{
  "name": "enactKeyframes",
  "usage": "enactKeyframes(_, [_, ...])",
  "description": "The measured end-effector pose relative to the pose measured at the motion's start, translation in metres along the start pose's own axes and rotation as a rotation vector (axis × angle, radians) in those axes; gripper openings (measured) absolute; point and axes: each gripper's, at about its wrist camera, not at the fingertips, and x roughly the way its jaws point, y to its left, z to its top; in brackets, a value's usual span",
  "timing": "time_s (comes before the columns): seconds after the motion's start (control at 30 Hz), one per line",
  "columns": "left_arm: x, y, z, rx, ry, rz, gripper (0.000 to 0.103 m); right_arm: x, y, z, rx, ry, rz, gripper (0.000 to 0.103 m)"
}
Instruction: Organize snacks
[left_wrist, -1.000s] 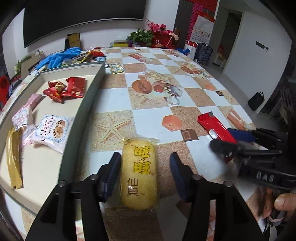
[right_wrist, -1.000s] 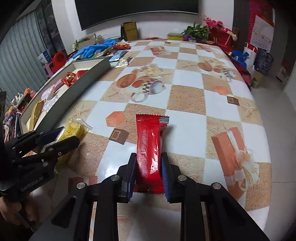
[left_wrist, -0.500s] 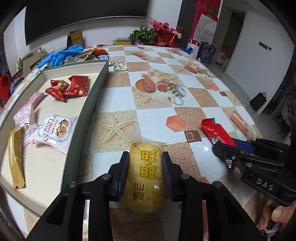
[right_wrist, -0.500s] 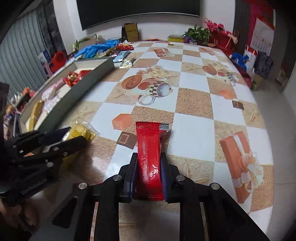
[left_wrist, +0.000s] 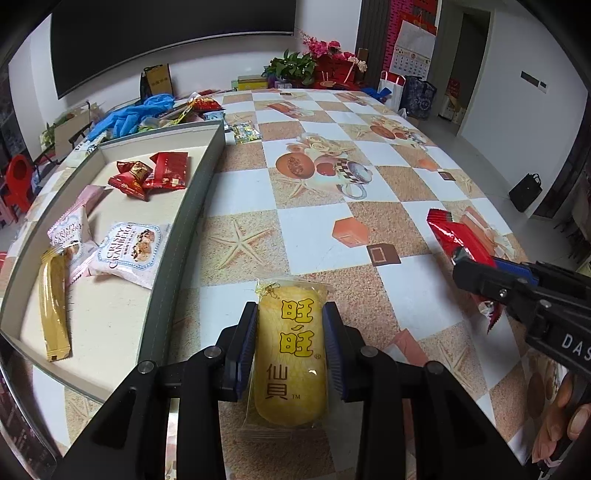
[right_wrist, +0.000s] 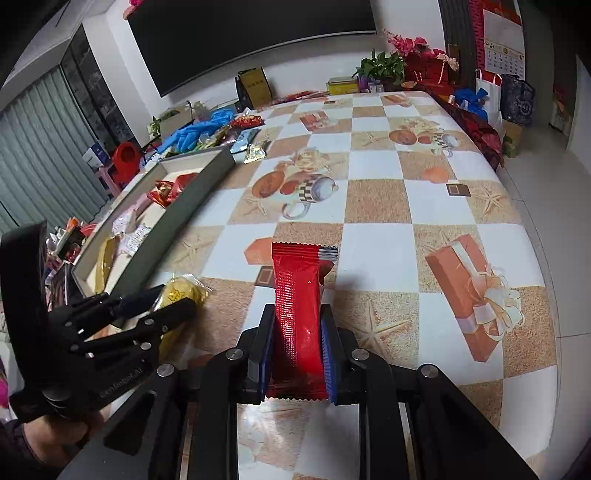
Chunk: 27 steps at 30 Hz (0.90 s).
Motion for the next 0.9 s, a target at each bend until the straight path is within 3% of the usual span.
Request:
enactKeyframes(0.5, [0.001, -0.001, -0.01, -0.013, 0.012, 0.006, 0.038, -0.001, 0.008, -0.011, -0.021, 0.016, -0.033, 0.024])
enactKeyframes(0.9, [0.007, -0.003, -0.009, -0.009, -0.03, 0.006, 0.038, 0.023, 0.01, -0.015, -0.077, 0.033, -0.15, 0.024])
